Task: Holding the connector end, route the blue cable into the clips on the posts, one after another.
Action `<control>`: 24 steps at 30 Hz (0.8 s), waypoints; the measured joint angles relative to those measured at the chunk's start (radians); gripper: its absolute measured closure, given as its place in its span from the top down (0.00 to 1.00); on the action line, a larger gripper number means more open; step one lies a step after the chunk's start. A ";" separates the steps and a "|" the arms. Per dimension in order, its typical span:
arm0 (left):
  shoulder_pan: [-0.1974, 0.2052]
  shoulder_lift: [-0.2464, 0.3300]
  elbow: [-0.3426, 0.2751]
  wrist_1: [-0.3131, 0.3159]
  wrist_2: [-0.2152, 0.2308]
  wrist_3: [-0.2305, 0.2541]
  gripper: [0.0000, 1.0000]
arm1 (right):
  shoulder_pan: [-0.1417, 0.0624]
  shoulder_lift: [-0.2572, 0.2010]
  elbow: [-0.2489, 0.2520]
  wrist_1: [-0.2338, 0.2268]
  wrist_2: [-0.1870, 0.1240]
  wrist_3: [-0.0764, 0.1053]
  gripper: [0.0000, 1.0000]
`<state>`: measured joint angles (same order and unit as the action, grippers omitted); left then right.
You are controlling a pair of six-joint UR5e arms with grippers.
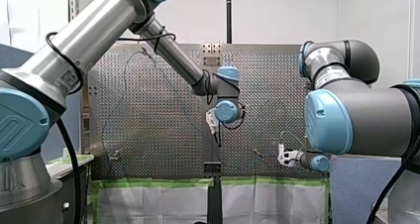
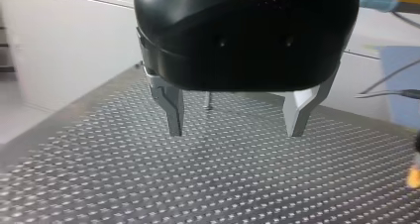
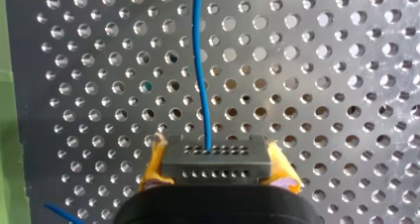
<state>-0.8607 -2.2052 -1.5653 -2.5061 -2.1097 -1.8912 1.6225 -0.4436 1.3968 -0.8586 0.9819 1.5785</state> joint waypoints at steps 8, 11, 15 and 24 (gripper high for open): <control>0.014 0.077 -0.077 0.052 -0.014 -0.031 0.99 | -0.004 -0.001 0.000 0.010 0.000 -0.007 0.00; 0.017 0.105 -0.106 0.060 -0.017 -0.036 0.99 | -0.004 -0.001 0.000 0.012 0.000 -0.009 0.00; 0.018 0.148 -0.148 0.067 -0.019 -0.039 0.99 | -0.002 -0.001 0.000 0.015 0.001 -0.014 0.00; 0.028 0.231 -0.231 0.124 -0.020 -0.061 0.99 | -0.002 0.000 0.000 0.022 0.001 -0.022 0.00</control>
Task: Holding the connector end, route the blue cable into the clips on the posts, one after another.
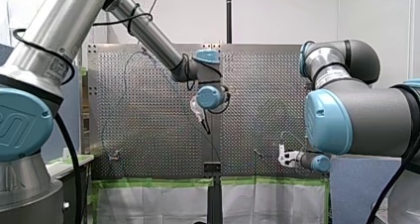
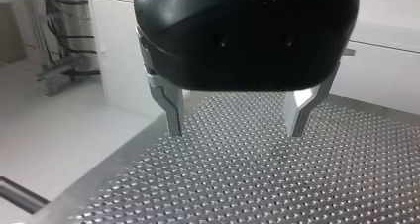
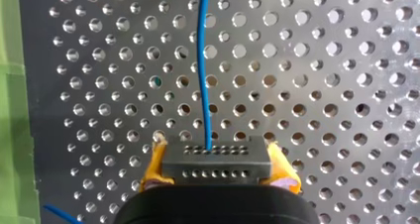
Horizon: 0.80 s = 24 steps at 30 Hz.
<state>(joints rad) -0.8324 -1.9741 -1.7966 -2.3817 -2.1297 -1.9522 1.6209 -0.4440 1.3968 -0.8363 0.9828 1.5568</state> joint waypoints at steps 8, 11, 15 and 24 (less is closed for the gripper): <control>0.004 0.075 -0.075 0.006 -0.009 0.019 0.99 | 0.004 0.001 0.000 -0.001 0.000 0.001 0.00; 0.005 0.105 -0.105 0.009 -0.010 0.021 0.99 | 0.006 0.001 0.000 -0.001 0.000 0.001 0.00; 0.005 0.146 -0.145 0.009 -0.010 0.018 0.99 | 0.008 0.000 0.000 0.001 0.000 0.000 0.00; 0.005 0.237 -0.237 0.004 -0.012 0.013 0.99 | -0.002 -0.001 0.001 0.038 0.014 -0.034 0.00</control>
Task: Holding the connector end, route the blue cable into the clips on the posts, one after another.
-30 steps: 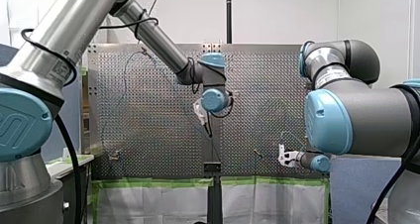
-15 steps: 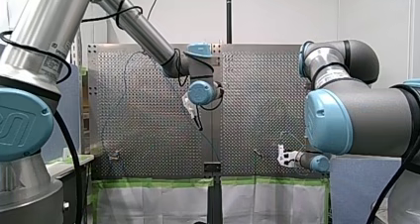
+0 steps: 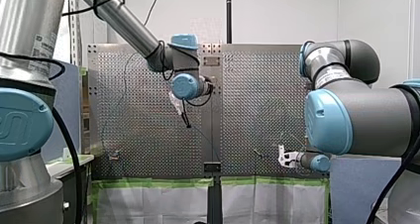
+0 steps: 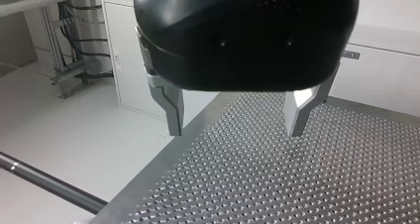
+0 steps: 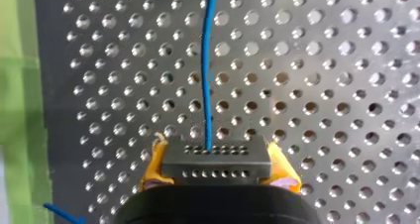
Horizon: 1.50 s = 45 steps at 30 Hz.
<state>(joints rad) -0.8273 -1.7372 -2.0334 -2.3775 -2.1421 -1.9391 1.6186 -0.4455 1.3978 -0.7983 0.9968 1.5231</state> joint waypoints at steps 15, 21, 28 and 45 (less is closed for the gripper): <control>-0.001 -0.086 -0.165 0.142 0.044 -0.045 0.99 | -0.032 -0.056 0.041 0.022 0.015 -0.003 0.00; 0.000 -0.093 -0.227 0.204 0.068 -0.066 0.99 | -0.044 -0.119 0.086 0.020 0.016 -0.001 0.00; 0.001 -0.094 -0.293 0.246 0.089 -0.070 0.99 | -0.056 -0.199 0.135 0.019 0.019 0.005 0.00; 0.022 -0.093 -0.408 0.339 0.087 0.007 0.99 | -0.065 -0.371 0.178 0.079 0.081 0.046 0.00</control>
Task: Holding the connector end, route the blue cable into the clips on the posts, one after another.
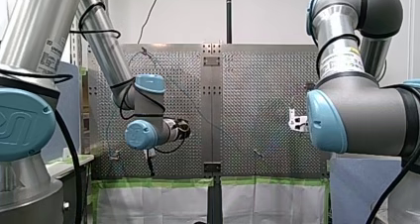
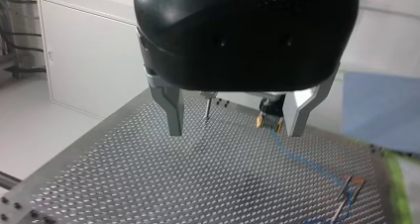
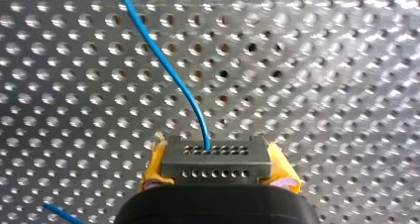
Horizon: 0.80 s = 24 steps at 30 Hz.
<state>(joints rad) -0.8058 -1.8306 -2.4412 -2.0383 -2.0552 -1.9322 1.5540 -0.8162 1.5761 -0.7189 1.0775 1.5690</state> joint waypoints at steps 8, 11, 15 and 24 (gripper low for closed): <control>0.028 0.000 0.000 0.081 0.023 0.084 0.99 | 0.005 -0.013 0.000 0.032 0.014 0.038 0.00; 0.033 0.000 0.000 0.092 0.037 0.098 0.99 | 0.008 -0.012 0.004 0.040 0.012 0.045 0.00; 0.042 0.000 0.000 0.092 0.043 0.110 0.99 | 0.011 -0.011 0.008 0.042 0.009 0.044 0.00; 0.046 0.000 0.000 0.090 0.045 0.117 0.99 | 0.013 -0.010 0.009 0.042 0.009 0.042 0.00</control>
<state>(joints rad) -0.7600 -1.8305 -2.4417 -1.9483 -2.0102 -1.8148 1.5669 -0.8264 1.5855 -0.6766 1.0863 1.6110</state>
